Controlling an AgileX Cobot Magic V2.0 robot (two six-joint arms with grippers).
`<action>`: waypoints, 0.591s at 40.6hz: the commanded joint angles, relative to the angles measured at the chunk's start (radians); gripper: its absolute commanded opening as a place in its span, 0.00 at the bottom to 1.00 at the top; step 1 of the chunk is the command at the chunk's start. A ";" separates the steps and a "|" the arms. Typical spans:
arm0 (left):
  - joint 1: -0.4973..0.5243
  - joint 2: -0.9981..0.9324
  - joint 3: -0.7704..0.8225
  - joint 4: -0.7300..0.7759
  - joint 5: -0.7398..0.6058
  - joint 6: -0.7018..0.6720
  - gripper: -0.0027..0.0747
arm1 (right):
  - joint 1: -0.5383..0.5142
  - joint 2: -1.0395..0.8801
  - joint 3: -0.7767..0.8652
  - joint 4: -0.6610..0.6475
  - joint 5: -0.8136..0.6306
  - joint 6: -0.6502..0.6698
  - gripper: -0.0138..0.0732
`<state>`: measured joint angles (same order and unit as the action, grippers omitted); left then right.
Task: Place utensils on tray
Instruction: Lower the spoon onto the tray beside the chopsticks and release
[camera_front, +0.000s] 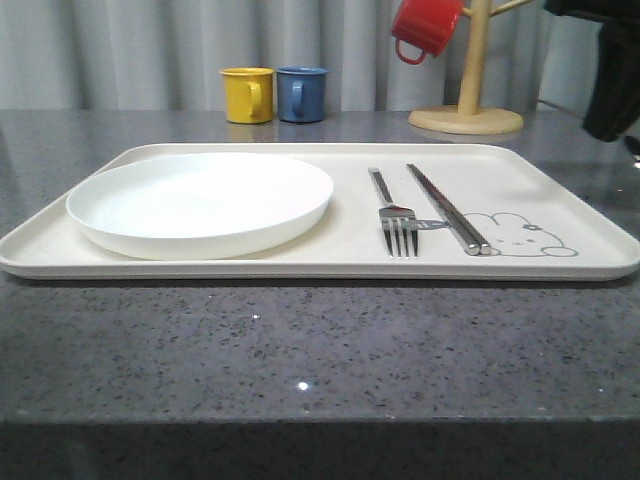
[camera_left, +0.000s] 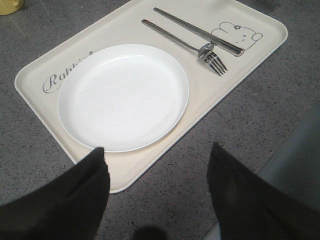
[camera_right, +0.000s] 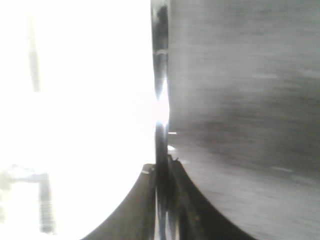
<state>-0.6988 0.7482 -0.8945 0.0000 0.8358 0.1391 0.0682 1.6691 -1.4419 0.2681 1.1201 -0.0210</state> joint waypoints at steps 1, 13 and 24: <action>-0.008 -0.004 -0.024 0.000 -0.071 -0.013 0.58 | 0.040 -0.031 -0.032 0.085 -0.032 -0.008 0.15; -0.008 -0.004 -0.024 0.000 -0.071 -0.013 0.58 | 0.069 0.053 -0.022 0.105 -0.067 0.062 0.16; -0.008 -0.004 -0.024 0.000 -0.071 -0.013 0.58 | 0.069 0.090 -0.022 0.105 -0.074 0.063 0.39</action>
<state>-0.6988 0.7482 -0.8945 0.0000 0.8358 0.1391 0.1382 1.8047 -1.4400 0.3473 1.0650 0.0428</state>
